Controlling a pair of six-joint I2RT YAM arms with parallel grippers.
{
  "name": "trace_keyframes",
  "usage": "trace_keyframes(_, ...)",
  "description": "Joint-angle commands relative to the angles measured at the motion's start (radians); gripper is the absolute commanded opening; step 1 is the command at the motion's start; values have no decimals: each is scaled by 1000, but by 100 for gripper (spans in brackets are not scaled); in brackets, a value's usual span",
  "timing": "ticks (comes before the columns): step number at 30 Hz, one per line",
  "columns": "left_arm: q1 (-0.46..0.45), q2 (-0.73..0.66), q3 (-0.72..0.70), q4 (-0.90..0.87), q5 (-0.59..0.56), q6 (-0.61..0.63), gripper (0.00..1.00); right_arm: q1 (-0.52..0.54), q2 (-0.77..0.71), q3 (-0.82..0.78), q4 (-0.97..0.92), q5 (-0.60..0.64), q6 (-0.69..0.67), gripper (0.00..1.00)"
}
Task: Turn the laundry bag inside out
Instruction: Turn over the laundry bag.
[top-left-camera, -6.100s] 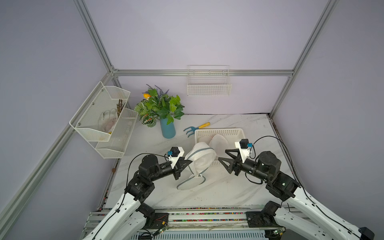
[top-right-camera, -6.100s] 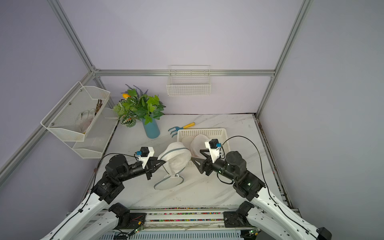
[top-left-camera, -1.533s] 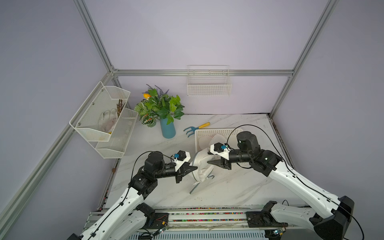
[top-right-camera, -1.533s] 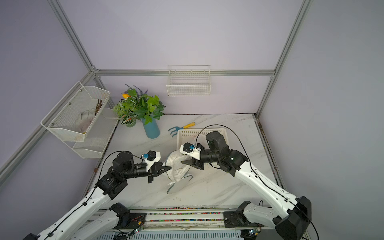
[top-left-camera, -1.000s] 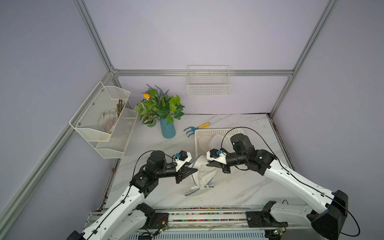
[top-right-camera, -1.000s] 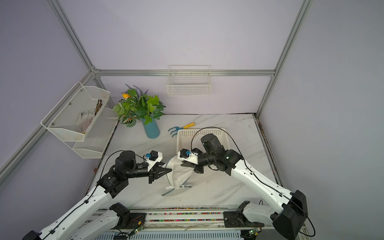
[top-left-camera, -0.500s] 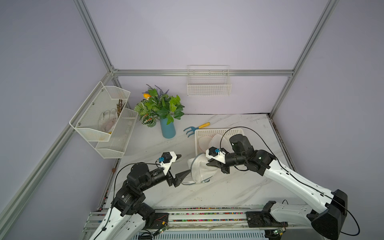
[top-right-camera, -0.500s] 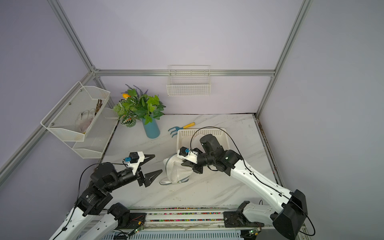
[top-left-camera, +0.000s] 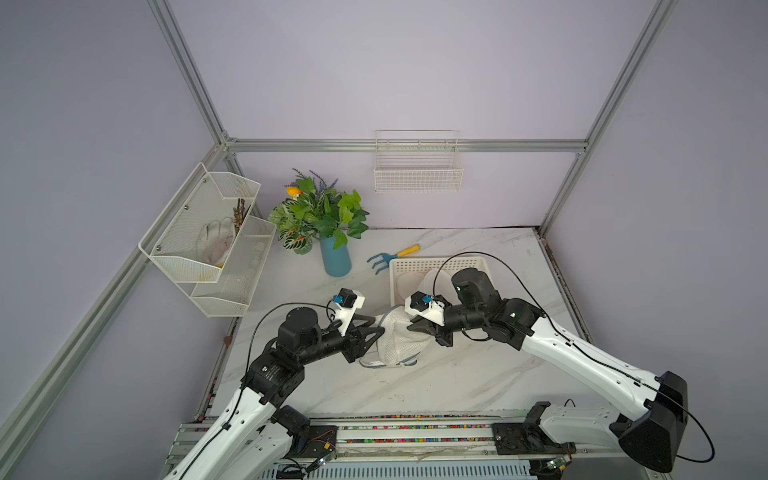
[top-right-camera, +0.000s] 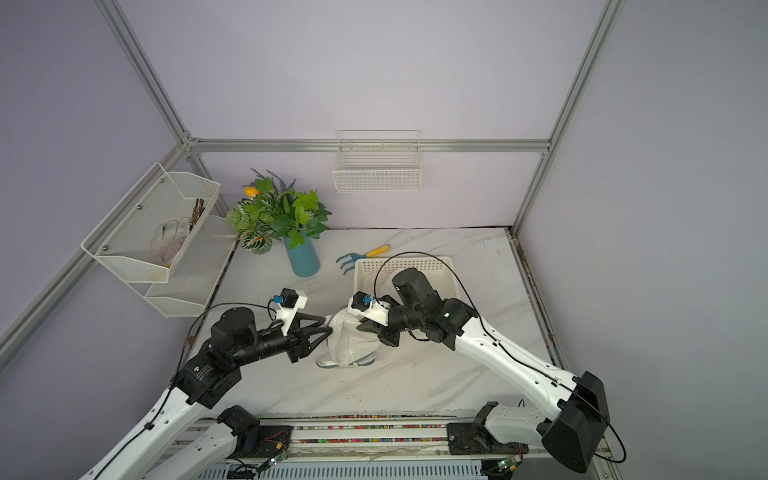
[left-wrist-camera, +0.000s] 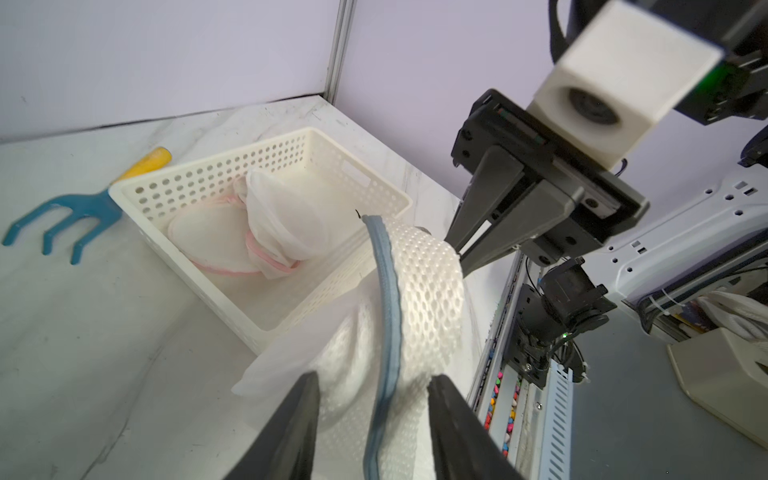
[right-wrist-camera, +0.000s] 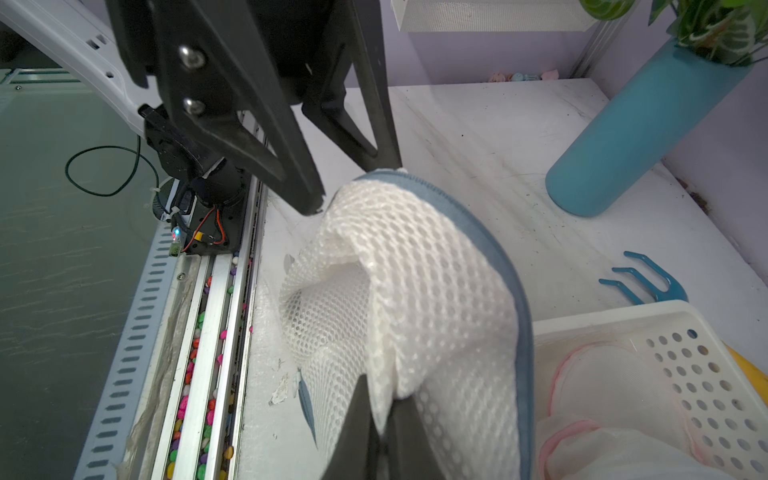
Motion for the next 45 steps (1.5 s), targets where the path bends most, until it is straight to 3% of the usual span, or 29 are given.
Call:
trace_keyframes(1, 0, 28, 41, 51, 83, -30, 39, 7, 4, 37, 35, 10, 14, 0)
trace_keyframes(9, -1, 42, 44, 91, 102, -33, 0, 13, 9, 45, 27, 16, 16, 0)
trace_keyframes(13, 1, 30, 71, 52, 62, -11, 0, 14, 2, 38, -2, 51, 5, 0)
trace_keyframes(20, 15, -2, 150, -65, -122, 65, 0, 23, -35, -15, -95, 112, -47, 0)
trace_keyframes(31, 82, 139, 165, -68, -353, 25, 1, 77, -145, -28, -126, 106, -123, 0)
trace_keyframes(39, 109, 212, 125, -47, -316, 58, 18, 76, -259, -61, 48, 126, -32, 0)
trace_keyframes(45, 109, 216, 95, -37, -254, 87, 21, 73, -271, -78, 128, 152, 60, 0)
